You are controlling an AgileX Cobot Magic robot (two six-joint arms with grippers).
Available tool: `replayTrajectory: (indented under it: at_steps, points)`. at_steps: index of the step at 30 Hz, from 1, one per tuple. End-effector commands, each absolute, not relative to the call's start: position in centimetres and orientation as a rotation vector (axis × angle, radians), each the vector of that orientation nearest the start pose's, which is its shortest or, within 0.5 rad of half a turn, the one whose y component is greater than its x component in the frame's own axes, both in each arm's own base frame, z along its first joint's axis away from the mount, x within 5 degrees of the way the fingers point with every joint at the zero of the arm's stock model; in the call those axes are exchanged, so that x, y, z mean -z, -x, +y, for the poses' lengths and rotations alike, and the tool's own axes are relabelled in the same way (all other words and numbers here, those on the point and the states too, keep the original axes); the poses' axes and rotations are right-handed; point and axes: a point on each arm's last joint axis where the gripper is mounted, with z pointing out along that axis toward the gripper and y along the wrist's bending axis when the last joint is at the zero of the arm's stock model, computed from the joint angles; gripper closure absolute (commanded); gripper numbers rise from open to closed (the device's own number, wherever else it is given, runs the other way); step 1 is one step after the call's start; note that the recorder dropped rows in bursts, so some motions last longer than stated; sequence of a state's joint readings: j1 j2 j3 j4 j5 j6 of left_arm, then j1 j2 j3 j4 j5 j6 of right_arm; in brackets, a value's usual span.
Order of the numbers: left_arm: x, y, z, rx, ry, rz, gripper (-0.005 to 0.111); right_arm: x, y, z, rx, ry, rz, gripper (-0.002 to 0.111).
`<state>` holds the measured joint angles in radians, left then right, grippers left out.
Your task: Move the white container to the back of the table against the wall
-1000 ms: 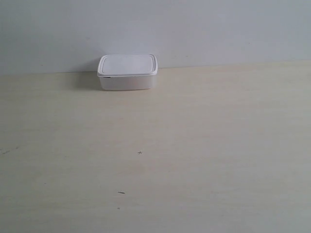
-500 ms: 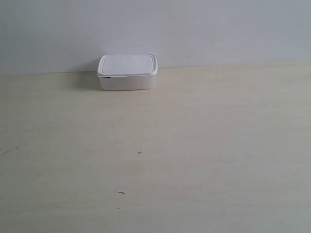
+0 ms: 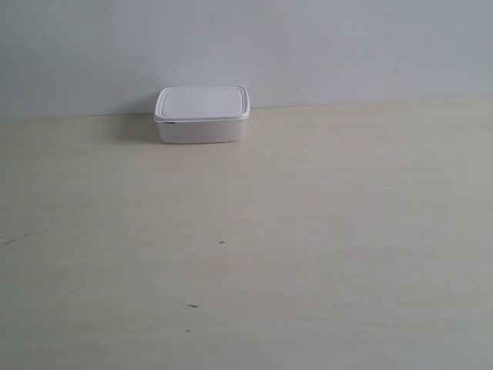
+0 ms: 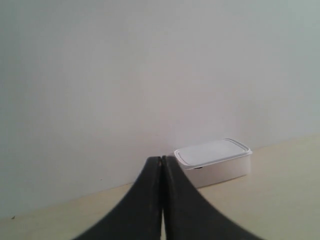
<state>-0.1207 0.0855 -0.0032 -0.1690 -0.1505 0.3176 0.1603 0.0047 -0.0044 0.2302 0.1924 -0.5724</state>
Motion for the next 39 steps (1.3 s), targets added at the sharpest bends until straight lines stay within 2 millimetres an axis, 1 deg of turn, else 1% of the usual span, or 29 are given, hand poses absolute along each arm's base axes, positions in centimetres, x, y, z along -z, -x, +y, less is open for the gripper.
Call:
replayTrajectory:
  at_steps: [1, 16, 23, 27, 39]
  points:
    - [-22.0, -6.2, -0.5, -0.026, -0.16, 1.43, 0.107, -19.6, -5.5, 1.2, 0.132, 0.463, 1.611, 0.108]
    - [-21.6, -6.2, -0.6, -0.021, -0.17, 1.467, 0.107, -19.6, -5.5, 1.2, 0.112, 0.448, 1.613, 0.108]
    - [-20.2, -6.2, -0.9, 0.003, -0.213, 1.624, 0.107, -19.6, -5.5, 1.2, 0.11, 0.447, 1.613, 0.108]
    - [-19.7, -6.2, -1.0, 0.011, -0.227, 1.677, 0.107, -19.6, -5.5, 1.2, 0.11, 0.447, 1.613, 0.108]
    - [-19.7, -6.2, -1.0, 0.011, -0.227, 1.677, 0.107, -19.6, -5.5, 1.3, 0.109, 0.445, 1.614, 0.108]
